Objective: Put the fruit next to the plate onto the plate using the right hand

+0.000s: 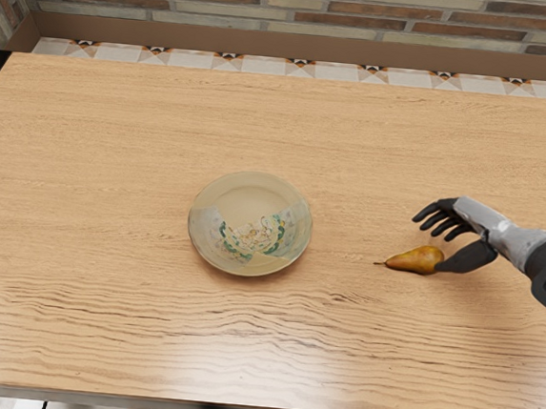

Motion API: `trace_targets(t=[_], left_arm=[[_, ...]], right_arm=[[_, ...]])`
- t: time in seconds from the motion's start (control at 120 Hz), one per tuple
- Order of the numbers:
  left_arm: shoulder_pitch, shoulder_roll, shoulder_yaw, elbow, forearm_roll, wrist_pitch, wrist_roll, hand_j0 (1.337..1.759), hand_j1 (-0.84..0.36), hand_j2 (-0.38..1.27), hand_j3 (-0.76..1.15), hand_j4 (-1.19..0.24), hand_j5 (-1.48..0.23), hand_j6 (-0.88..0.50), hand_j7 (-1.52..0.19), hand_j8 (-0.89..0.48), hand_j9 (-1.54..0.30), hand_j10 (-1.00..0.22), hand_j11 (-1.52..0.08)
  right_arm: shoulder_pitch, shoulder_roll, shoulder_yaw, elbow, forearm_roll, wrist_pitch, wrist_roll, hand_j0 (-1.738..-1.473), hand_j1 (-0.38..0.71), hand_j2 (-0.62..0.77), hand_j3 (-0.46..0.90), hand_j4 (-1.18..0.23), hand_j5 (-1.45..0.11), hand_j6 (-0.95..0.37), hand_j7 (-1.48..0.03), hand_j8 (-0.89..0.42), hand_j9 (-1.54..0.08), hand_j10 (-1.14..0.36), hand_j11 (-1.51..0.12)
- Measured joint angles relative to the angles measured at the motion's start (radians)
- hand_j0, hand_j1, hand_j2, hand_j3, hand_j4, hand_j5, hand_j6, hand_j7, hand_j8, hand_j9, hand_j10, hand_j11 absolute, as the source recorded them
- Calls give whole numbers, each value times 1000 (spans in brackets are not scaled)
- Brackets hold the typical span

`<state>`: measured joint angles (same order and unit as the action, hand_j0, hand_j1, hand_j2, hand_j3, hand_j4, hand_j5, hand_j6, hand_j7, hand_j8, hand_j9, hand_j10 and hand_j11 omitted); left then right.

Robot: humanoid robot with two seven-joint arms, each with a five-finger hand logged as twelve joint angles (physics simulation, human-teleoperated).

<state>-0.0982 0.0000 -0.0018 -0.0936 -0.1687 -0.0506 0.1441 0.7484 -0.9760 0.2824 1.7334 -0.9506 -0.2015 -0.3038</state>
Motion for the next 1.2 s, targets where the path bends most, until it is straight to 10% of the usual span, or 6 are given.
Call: trace_targets(t=[1.2], left_arm=[[0,0,0,0,0,0,0,1658,325,4,0,-21,-27,-21,-27,-21,-27,-21,-26]], right_arm=[[-64,66,-47,-62,-83,-92,57,-1655,324,-144,-1,-503,-612,-468,-630,-385,-638,-488,-638]])
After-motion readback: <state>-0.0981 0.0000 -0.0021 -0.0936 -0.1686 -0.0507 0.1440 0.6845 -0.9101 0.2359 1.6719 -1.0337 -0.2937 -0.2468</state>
